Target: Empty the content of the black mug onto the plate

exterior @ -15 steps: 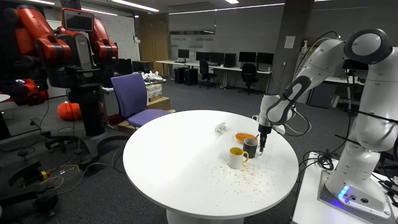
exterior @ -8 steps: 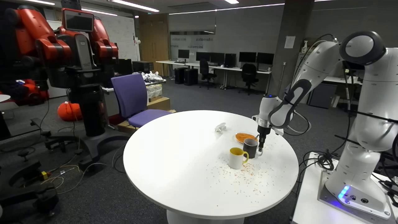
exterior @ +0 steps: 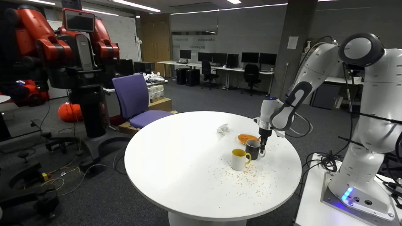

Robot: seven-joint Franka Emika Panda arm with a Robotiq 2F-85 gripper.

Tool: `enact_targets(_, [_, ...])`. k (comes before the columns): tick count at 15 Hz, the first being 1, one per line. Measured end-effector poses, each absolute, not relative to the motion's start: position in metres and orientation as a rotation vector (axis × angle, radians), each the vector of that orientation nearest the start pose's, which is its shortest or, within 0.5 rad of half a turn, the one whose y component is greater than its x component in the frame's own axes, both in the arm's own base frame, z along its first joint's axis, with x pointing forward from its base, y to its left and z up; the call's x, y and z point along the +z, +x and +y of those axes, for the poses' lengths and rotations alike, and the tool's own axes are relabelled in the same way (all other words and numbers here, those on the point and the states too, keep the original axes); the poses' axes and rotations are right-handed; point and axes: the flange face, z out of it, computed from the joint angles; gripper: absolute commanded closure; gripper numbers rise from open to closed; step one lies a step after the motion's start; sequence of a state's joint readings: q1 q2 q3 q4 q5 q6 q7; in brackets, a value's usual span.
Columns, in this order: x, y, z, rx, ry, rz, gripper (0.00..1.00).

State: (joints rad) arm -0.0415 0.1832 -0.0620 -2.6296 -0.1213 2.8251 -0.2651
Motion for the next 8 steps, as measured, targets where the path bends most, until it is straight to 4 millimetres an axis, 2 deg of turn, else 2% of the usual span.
enact_targets(4, [0.1832,0.4296,-0.0398,0.002,-3.162,-0.442,1.0])
enact_targets(8, [0.1817,0.4293,-0.0407,0.007,-3.161,-0.439,0.97])
